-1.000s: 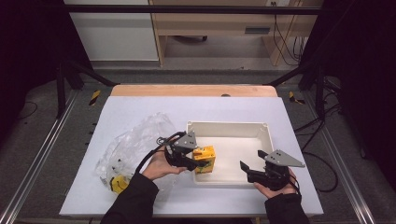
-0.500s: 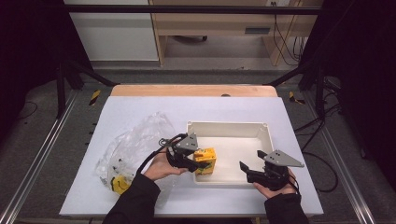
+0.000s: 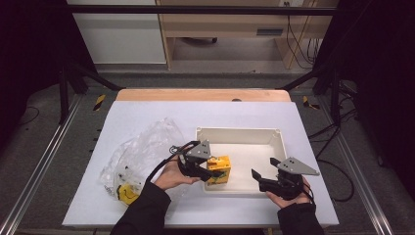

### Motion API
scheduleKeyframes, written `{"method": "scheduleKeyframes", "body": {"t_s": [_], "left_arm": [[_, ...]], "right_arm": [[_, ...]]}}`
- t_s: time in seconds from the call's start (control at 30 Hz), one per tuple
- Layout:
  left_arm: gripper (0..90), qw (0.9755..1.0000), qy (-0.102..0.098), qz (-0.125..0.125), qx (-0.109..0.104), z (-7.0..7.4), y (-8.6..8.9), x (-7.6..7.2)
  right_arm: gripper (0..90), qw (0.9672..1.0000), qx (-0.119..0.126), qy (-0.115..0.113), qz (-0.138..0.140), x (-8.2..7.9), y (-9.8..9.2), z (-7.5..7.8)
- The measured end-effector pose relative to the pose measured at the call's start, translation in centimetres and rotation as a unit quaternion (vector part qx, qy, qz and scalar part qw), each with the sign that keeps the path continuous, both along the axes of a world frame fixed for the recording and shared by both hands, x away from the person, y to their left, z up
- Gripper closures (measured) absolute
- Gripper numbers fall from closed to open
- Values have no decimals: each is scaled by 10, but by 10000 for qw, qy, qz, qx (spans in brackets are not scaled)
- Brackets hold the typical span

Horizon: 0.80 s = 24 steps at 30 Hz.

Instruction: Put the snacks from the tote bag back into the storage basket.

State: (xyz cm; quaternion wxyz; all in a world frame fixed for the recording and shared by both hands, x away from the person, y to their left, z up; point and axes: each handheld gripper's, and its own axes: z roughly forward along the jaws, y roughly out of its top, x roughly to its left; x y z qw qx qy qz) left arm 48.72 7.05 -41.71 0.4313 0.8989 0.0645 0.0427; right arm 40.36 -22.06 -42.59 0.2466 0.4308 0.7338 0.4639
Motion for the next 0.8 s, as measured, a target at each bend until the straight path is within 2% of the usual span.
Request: {"method": "scheduleKeyframes", "body": {"t_s": [0.03, 0.27, 0.63, 0.8], "left_arm": [[508, 10000, 3, -50, 72, -1, -2, -2], [508, 9998, 36, -125, 158, -3, -3, -4], [506, 9998, -39, -128, 167, -6, -2, -4], [502, 9999, 3, -100, 75, -10, 0, -2]], "right_arm": [[216, 10000, -5, -10, 1, 0, 0, 0], [216, 10000, -13, -17, 7, 0, 0, 0], [216, 10000, -18, 4, 8, 0, 0, 0], [216, 10000, -24, 0, 9, 0, 0, 0]]}}
